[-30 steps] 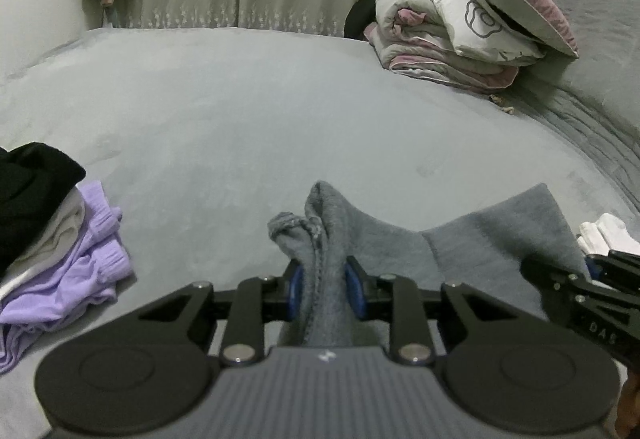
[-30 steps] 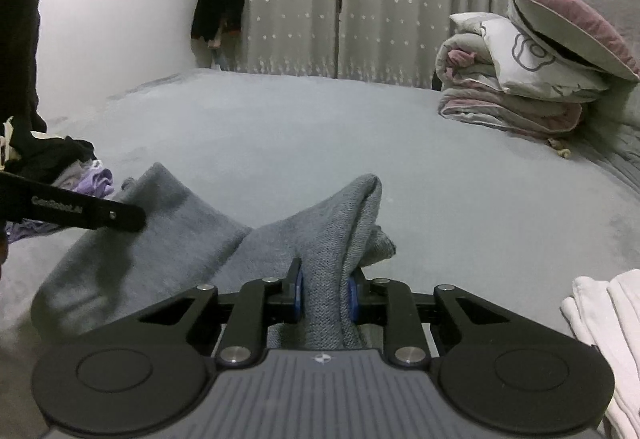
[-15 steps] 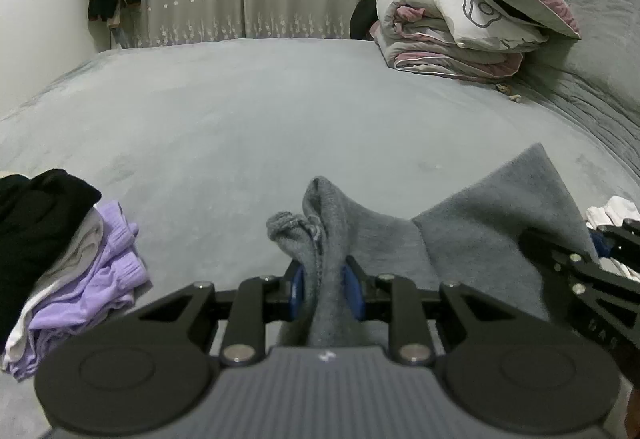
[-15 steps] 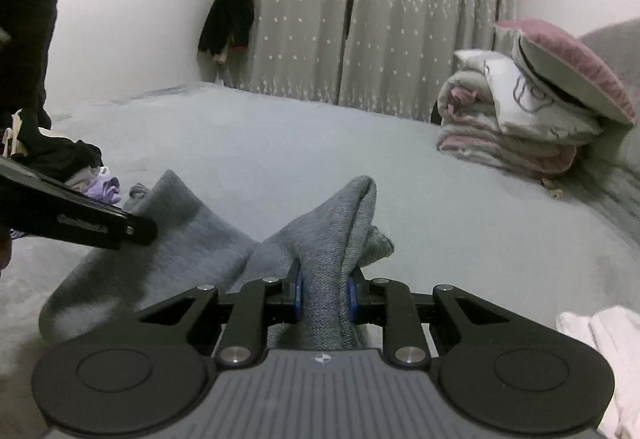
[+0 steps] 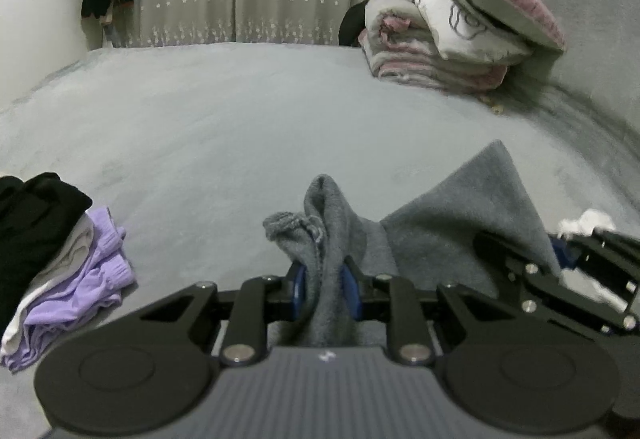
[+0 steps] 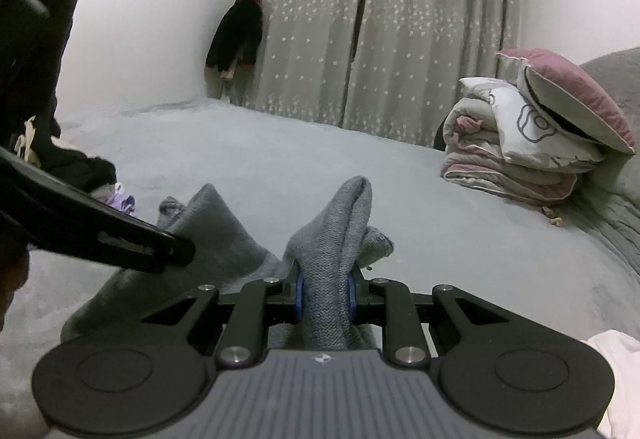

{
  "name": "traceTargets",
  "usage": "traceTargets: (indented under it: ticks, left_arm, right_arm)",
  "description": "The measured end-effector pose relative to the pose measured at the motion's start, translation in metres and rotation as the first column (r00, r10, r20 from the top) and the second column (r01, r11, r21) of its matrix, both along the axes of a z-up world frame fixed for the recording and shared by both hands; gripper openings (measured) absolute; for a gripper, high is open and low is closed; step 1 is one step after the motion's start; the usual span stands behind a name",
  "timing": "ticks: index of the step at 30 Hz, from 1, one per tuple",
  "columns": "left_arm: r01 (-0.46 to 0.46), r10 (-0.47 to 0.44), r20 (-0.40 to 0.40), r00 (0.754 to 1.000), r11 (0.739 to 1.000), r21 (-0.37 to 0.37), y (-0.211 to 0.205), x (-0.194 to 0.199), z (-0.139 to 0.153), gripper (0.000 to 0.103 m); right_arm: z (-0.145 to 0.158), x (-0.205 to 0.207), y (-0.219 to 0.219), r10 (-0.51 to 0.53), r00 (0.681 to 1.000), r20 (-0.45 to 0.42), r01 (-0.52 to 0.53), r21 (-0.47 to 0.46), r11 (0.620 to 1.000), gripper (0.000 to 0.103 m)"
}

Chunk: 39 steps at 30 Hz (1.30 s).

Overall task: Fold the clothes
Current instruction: 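Lift the folded grey sweater with both grippers and carry it toward the orange folder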

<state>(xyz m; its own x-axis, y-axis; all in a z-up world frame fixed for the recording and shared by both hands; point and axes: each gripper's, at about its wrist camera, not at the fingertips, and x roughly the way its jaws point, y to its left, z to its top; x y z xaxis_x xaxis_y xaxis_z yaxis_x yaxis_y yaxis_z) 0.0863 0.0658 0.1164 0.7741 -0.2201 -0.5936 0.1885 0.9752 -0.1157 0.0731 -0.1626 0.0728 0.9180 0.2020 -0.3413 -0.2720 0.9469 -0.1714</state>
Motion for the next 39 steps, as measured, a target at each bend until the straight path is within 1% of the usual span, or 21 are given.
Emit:
traceTargets:
  ticks: [2,6,14,19,24,27,29,32,36,39]
  left_arm:
    - [0.001,0.0,0.023,1.0,1.0,-0.015,0.002,-0.002,0.006,0.019]
    - [0.001,0.0,0.072,0.997,1.0,-0.017,0.002,-0.005,0.015,0.019]
    - [0.002,0.004,0.084,0.996,0.998,-0.07,0.008,-0.005,0.018,0.019]
    - [0.014,-0.006,0.126,0.992,0.998,-0.06,0.005,-0.008,0.023,0.019]
    - [0.031,-0.023,0.114,0.993,0.997,-0.07,-0.001,-0.007,0.021,0.019]
    - [0.052,-0.043,0.087,0.995,0.994,-0.1,-0.006,-0.008,0.018,0.019]
    - [0.068,-0.06,0.066,0.996,0.99,-0.126,-0.011,-0.009,0.016,0.019]
    - [0.097,-0.089,0.071,0.994,0.987,-0.129,-0.023,-0.011,0.018,0.019]
    - [0.122,-0.113,0.099,0.989,0.988,-0.098,-0.048,-0.005,0.023,0.018]
    - [0.133,-0.123,0.128,0.984,0.988,-0.074,-0.074,0.005,0.03,0.018]
  right_arm:
    - [0.003,-0.003,0.001,0.002,1.0,0.027,-0.002,0.0,1.0,0.021]
    - [0.01,-0.006,0.002,-0.011,0.998,0.066,0.011,0.001,1.0,0.02]
    - [0.015,-0.01,-0.003,-0.034,0.995,0.089,0.033,0.007,0.999,0.019]
    - [0.02,-0.016,-0.012,-0.051,0.993,0.11,0.049,0.018,0.999,0.019]
    - [0.023,-0.023,-0.024,-0.071,0.992,0.109,0.068,0.028,0.997,0.019]
    - [0.027,-0.027,-0.038,-0.089,0.991,0.102,0.086,0.035,0.996,0.019]
    - [0.029,-0.03,-0.05,-0.107,0.99,0.096,0.103,0.046,0.994,0.019]
    - [0.032,-0.036,-0.07,-0.141,0.986,0.086,0.136,0.066,0.989,0.019]
    - [0.034,-0.051,-0.097,-0.185,0.98,0.075,0.178,0.1,0.979,0.019]
    - [0.038,-0.068,-0.116,-0.237,0.968,0.083,0.225,0.13,0.966,0.018]
